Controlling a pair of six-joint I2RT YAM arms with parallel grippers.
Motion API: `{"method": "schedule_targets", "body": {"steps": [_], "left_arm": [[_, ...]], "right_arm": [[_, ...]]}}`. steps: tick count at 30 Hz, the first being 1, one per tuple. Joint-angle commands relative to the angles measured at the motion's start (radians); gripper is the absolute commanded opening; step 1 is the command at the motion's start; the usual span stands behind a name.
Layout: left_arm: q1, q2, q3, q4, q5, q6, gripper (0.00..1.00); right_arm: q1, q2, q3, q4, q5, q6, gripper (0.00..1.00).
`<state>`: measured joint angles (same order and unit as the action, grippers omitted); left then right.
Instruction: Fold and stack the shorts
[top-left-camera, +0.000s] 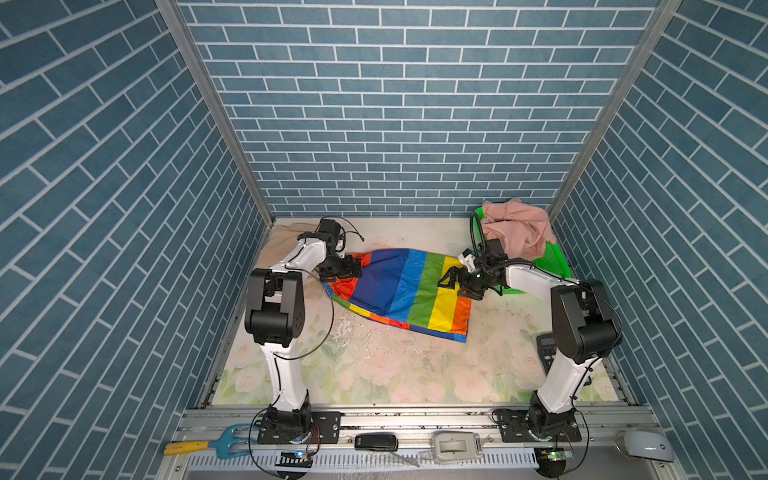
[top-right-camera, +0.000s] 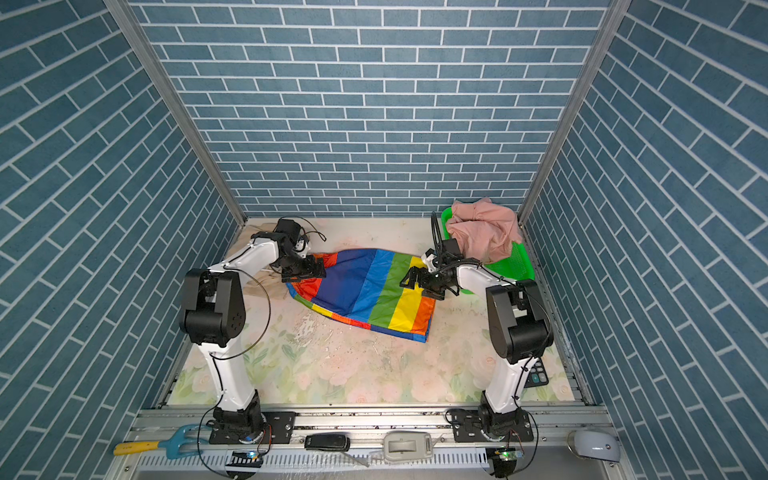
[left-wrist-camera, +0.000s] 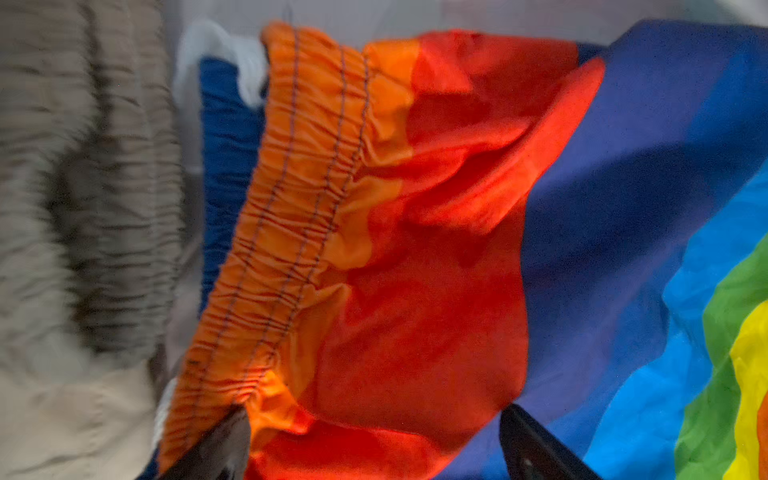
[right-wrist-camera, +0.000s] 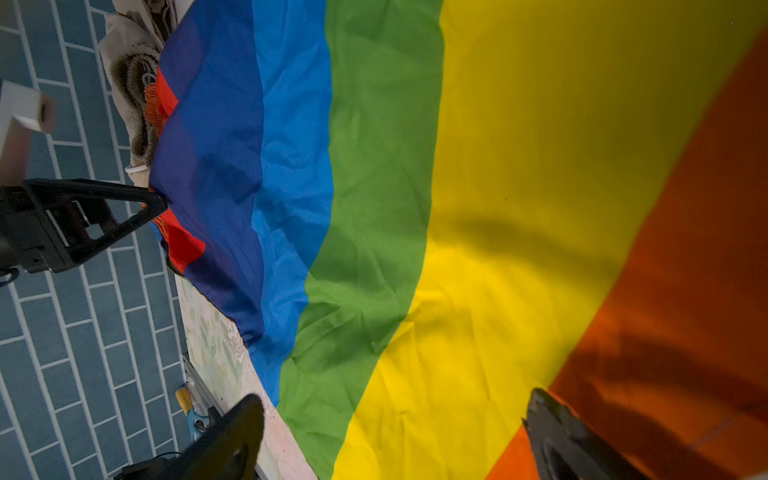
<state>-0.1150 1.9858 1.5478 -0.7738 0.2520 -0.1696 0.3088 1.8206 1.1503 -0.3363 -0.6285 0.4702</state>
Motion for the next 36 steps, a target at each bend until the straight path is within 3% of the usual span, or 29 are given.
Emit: {"method": "schedule_targets", "body": {"steps": [1,11,18,28,36], "left_arm": [[0.021,-0.023,0.024,-0.057,-0.087,0.047,0.96],[0.031,0.059,0.017,-0.063,-0.063,0.059,0.93],[0.025,0.089,0.011,-0.054,-0.014,0.056,0.85],[0.030,0.124,0.050,-0.065,-0.088,0.063,0.90],[0.021,0.162,0.019,-0.039,0.032,0.042,0.81]], "right_arm": [[-0.003,-0.020,-0.020,-0.014,0.000,-0.031,0.99],[-0.003,-0.012,-0.044,0.029,-0.019,-0.005,0.99],[-0.003,-0.015,-0.055,0.030,-0.018,-0.009,0.99],[-0.004,-0.026,-0.072,0.034,-0.020,-0.012,0.99],[-0.003,-0.027,-0.081,0.047,-0.019,-0.005,0.99]]}}
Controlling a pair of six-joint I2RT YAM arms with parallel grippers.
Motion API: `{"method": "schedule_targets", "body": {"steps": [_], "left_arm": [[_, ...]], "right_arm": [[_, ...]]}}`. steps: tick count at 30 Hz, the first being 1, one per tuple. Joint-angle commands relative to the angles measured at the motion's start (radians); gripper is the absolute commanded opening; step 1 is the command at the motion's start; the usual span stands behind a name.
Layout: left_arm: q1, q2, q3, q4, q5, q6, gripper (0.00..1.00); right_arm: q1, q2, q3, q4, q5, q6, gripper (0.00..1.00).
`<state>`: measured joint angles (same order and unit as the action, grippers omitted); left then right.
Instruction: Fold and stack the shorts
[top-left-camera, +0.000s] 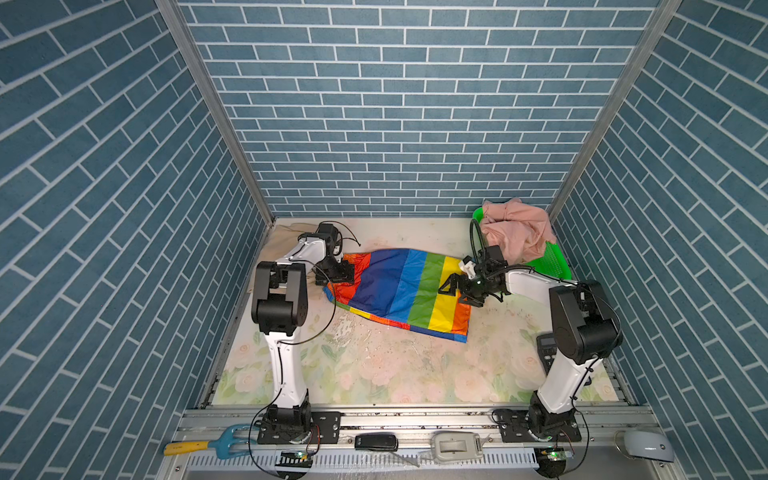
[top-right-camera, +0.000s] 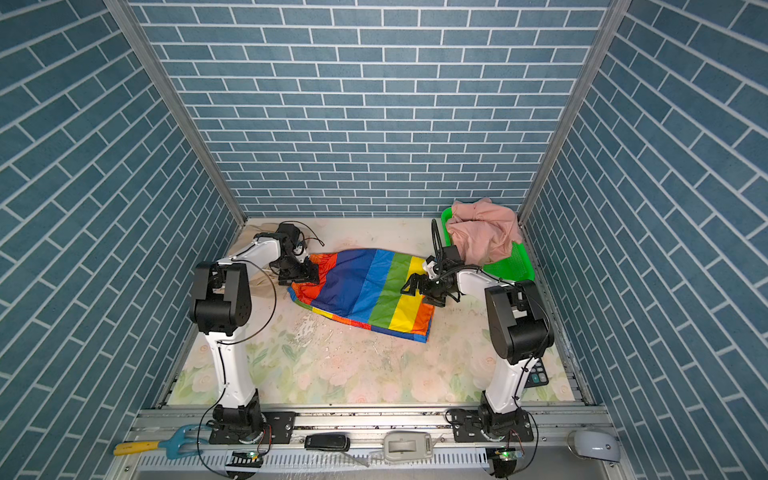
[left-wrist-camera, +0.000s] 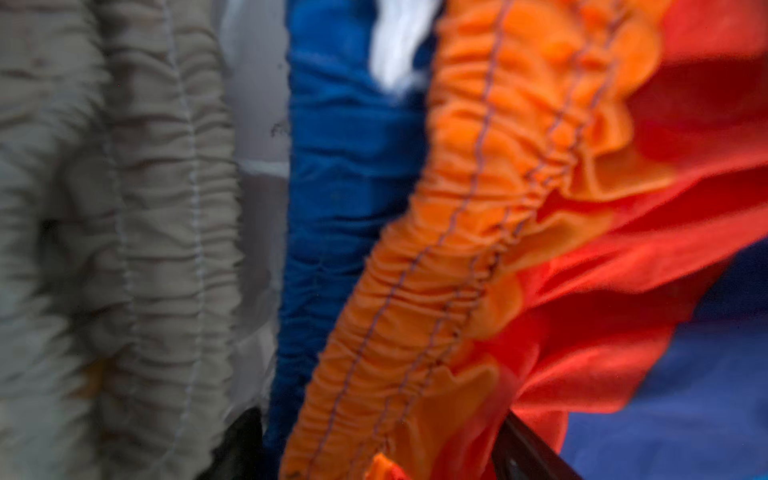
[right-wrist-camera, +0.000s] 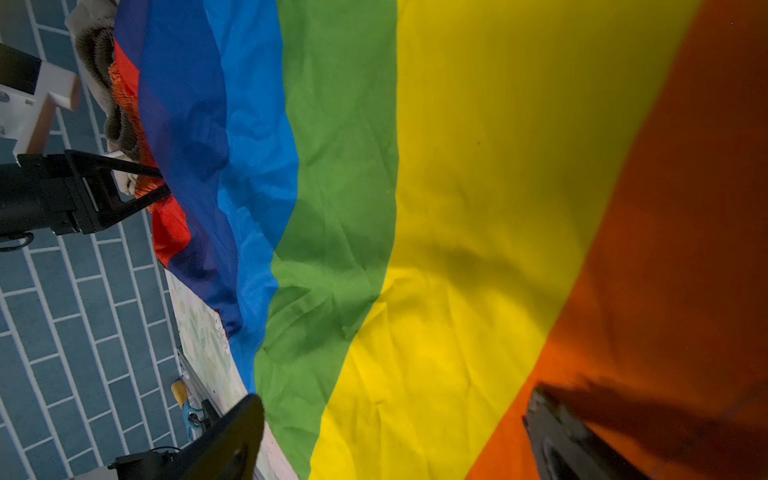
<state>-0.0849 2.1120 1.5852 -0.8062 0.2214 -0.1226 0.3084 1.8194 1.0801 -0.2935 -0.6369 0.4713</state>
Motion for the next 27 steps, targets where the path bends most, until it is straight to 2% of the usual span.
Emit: {"method": "schedule_targets", "body": {"steps": [1,6,8,13,17,23,24,27], "left_arm": [[-0.016,0.037,-0.021,-0.007,0.066,-0.005,0.78],[-0.053,0.048,-0.036,-0.006,0.093,-0.013,0.68],[-0.069,0.058,-0.036,-0.018,0.098,-0.016,0.67],[-0.107,0.057,-0.038,-0.050,0.072,-0.012,0.69],[-0.107,0.074,-0.032,-0.065,0.025,-0.005,0.77],[-0.107,0.128,-0.006,-0.068,0.034,-0.007,0.78],[-0.107,0.136,-0.004,-0.069,0.049,-0.007,0.76],[-0.107,0.165,0.008,-0.092,0.078,0.004,0.55]], "right_arm": [[-0.003,-0.026,-0.012,0.005,-0.012,-0.007,0.99],[-0.003,-0.031,-0.021,0.011,-0.010,-0.005,0.99],[-0.003,-0.036,-0.026,0.013,-0.008,-0.005,0.99],[-0.003,-0.046,-0.038,0.011,-0.003,-0.011,0.99],[-0.003,-0.047,-0.041,0.012,-0.003,-0.011,0.99],[-0.003,-0.059,-0.049,0.018,-0.003,-0.007,0.99],[-0.002,-0.061,-0.049,0.017,-0.003,-0.006,0.99],[-0.003,-0.067,-0.051,0.018,0.001,-0.007,0.99]]}}
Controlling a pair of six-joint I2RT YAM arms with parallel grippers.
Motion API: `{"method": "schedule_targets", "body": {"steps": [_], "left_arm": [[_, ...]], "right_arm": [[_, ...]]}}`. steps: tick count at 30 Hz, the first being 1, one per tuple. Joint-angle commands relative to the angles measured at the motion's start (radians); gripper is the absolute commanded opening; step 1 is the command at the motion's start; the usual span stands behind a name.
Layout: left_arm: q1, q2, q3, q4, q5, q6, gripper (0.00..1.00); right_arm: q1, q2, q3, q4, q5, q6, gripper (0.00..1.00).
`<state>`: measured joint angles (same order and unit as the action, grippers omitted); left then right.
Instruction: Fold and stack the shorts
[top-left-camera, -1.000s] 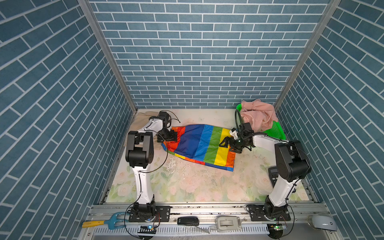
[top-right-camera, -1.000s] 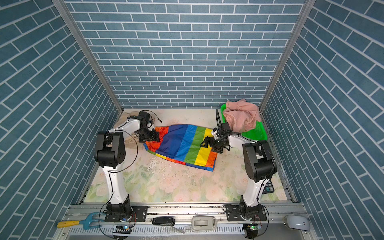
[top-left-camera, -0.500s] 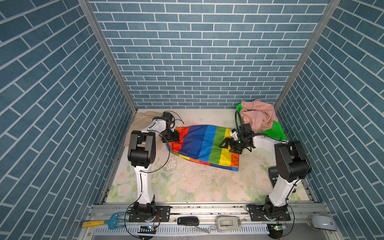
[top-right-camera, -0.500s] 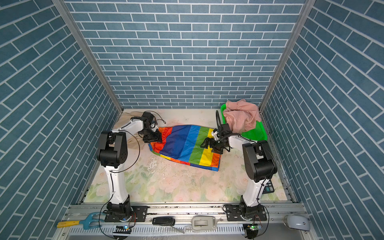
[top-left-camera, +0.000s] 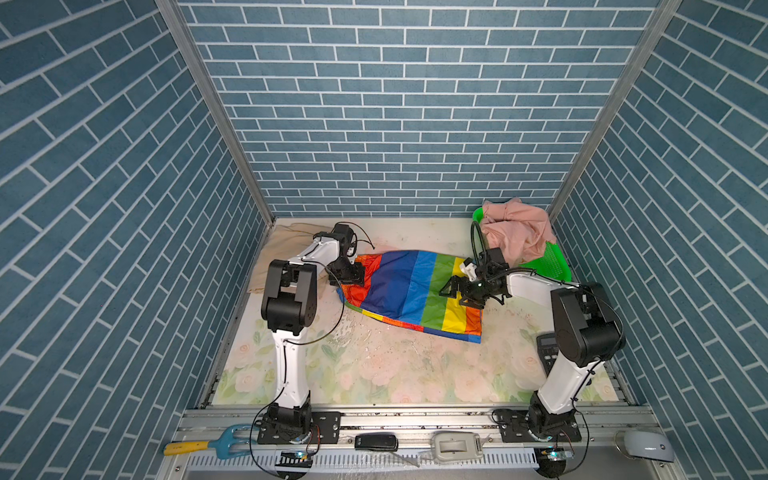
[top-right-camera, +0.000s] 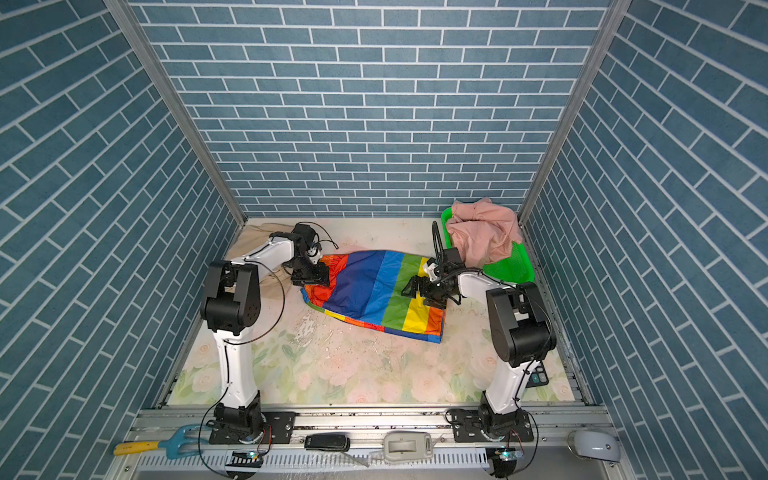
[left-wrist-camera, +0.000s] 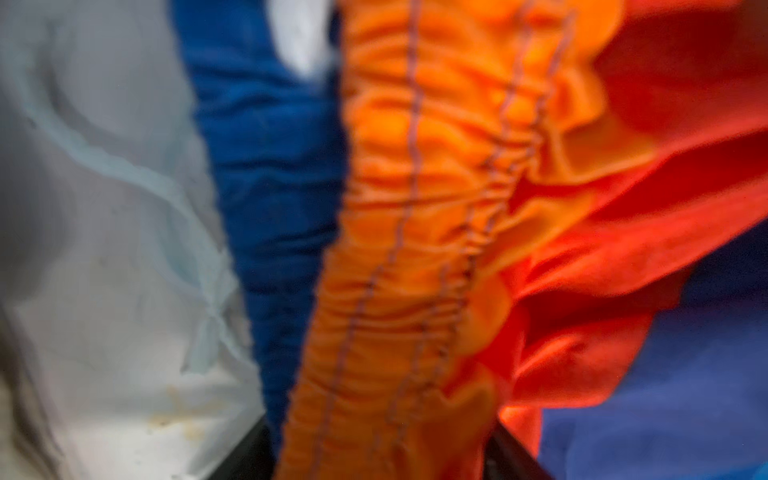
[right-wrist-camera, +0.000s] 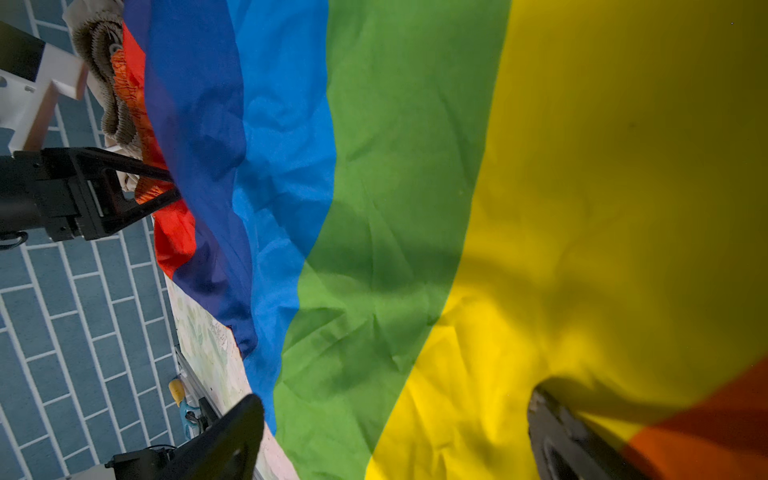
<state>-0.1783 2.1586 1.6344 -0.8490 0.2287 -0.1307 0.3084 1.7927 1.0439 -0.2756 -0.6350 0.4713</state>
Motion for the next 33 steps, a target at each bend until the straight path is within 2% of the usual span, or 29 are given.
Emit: {"method": "schedule_targets", "body": {"steps": [1,6,9,15,22,26,33], "left_arm": [[-0.013,0.122,-0.039,-0.055,0.070,0.014,0.48],[-0.015,0.093,-0.042,-0.087,0.039,0.027,0.10],[-0.014,0.059,-0.040,-0.119,0.005,0.044,0.00],[0.040,-0.042,-0.062,-0.147,-0.011,0.041,0.00],[0.088,-0.165,-0.054,-0.198,-0.107,0.039,0.00],[0.086,-0.201,0.007,-0.262,-0.157,0.040,0.00],[0.043,-0.225,0.129,-0.370,-0.212,0.045,0.00]], "right_arm": [[-0.004,-0.042,-0.015,0.000,0.001,-0.007,0.99],[-0.003,-0.056,-0.019,0.000,0.003,-0.005,0.99],[-0.003,-0.065,-0.018,-0.007,0.006,-0.007,0.99],[-0.003,-0.077,-0.009,-0.030,0.026,-0.009,0.99],[-0.005,-0.114,0.001,-0.068,0.132,-0.010,0.99],[-0.003,-0.101,0.026,-0.113,0.199,-0.026,0.99],[0.008,-0.035,0.065,-0.109,0.252,-0.012,0.99]]}}
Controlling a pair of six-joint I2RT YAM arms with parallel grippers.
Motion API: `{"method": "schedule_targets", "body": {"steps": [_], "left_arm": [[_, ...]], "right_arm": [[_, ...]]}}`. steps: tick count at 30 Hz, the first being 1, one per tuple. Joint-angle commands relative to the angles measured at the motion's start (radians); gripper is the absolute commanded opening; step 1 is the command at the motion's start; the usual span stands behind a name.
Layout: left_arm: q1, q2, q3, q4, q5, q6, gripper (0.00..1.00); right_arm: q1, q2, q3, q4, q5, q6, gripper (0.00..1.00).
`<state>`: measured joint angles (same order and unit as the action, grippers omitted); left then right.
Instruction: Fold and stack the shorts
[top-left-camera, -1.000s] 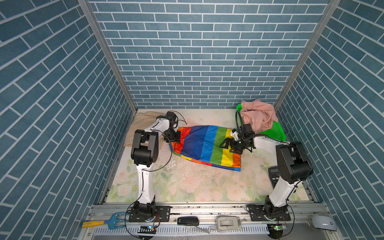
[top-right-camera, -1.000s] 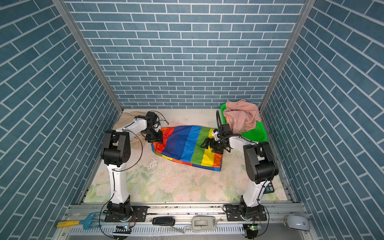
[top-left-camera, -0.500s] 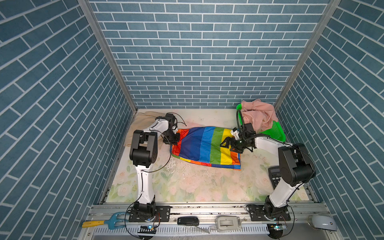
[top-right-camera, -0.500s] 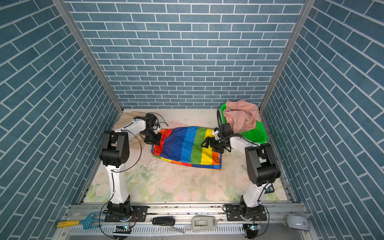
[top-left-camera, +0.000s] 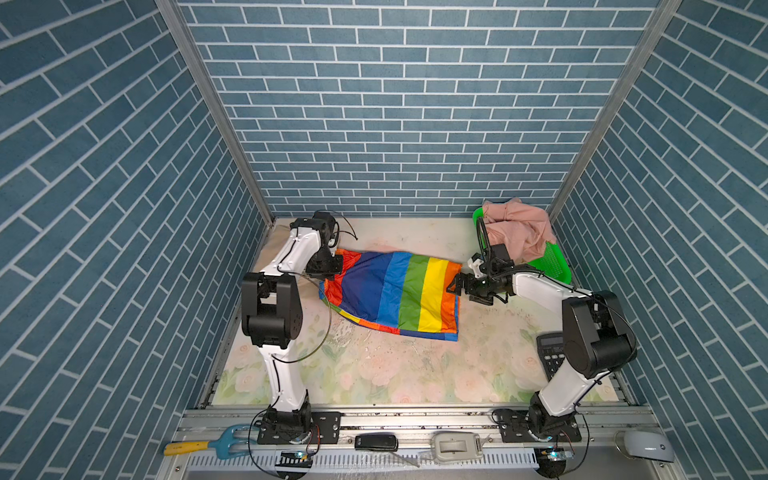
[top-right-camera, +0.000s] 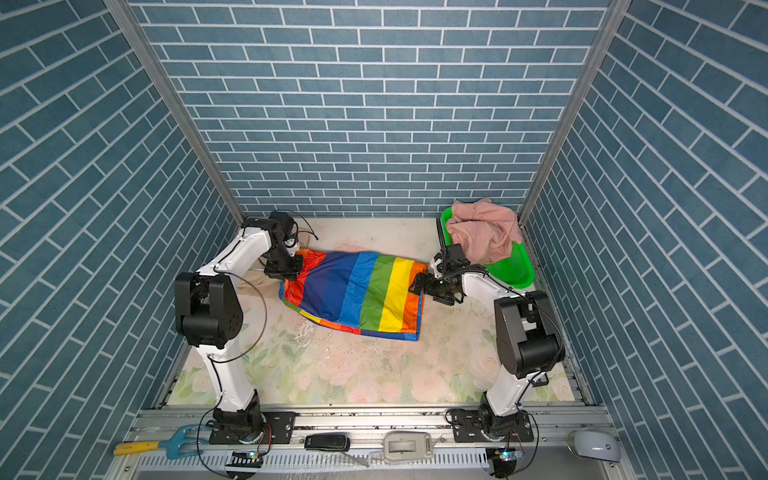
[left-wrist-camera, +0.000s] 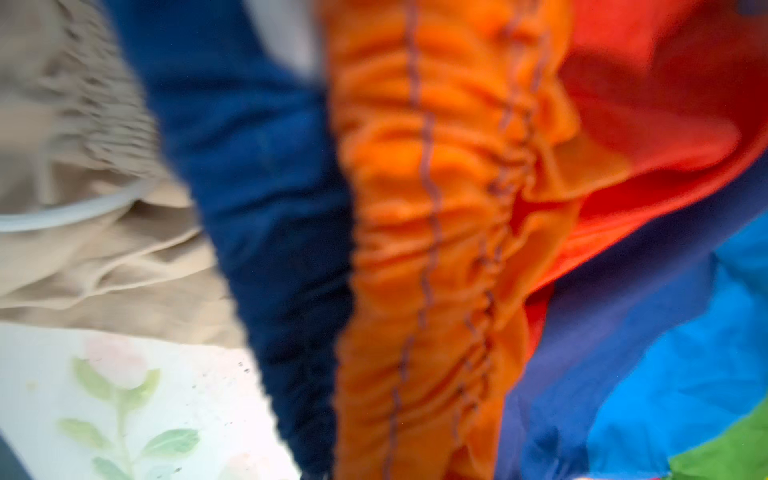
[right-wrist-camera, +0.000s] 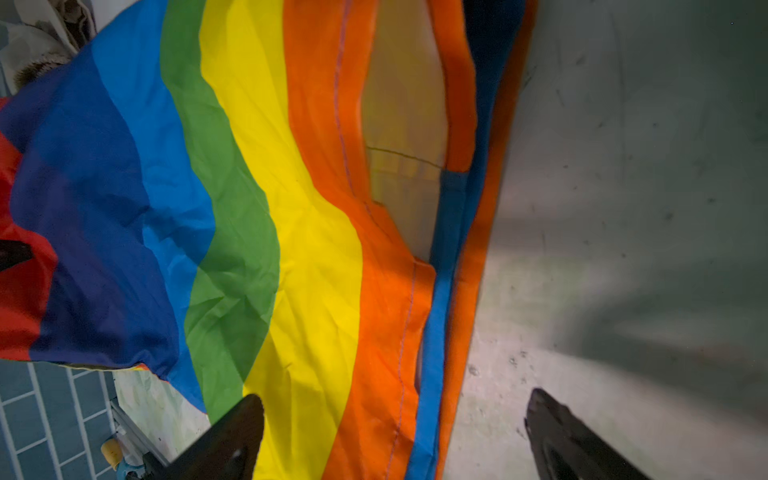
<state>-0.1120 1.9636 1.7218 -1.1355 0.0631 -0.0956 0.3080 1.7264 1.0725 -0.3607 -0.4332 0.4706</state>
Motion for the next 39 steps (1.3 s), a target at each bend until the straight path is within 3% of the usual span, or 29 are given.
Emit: {"method": "schedule_targets", "body": {"steps": [1,5,10,17,24,33,36,39], "left_arm": [[-0.034,-0.027,0.060,-0.097,-0.056,0.011,0.00],[-0.082,-0.004,0.118,-0.149,-0.072,0.008,0.00],[-0.146,0.026,0.207,-0.210,-0.091,0.002,0.00],[-0.215,0.040,0.306,-0.264,-0.063,-0.022,0.00],[-0.233,0.029,0.279,-0.248,-0.013,-0.039,0.00],[-0.261,0.032,0.272,-0.242,0.023,-0.052,0.00],[-0.274,0.042,0.288,-0.251,0.016,-0.053,0.00],[-0.275,0.052,0.298,-0.260,-0.003,-0.046,0.00]], "right_arm": [[0.014,0.044,0.049,-0.025,0.059,-0.007,0.99],[0.080,0.033,0.112,-0.033,0.135,0.022,0.99],[0.178,0.038,0.149,0.171,0.027,0.169,0.99],[0.253,0.257,0.296,0.411,-0.083,0.393,0.99],[0.263,0.455,0.376,0.745,-0.121,0.695,0.99],[0.261,0.649,0.599,0.664,-0.122,0.718,0.99],[0.259,0.615,0.575,0.660,-0.147,0.701,0.99],[0.259,0.488,0.452,0.655,-0.139,0.652,0.99]]}}
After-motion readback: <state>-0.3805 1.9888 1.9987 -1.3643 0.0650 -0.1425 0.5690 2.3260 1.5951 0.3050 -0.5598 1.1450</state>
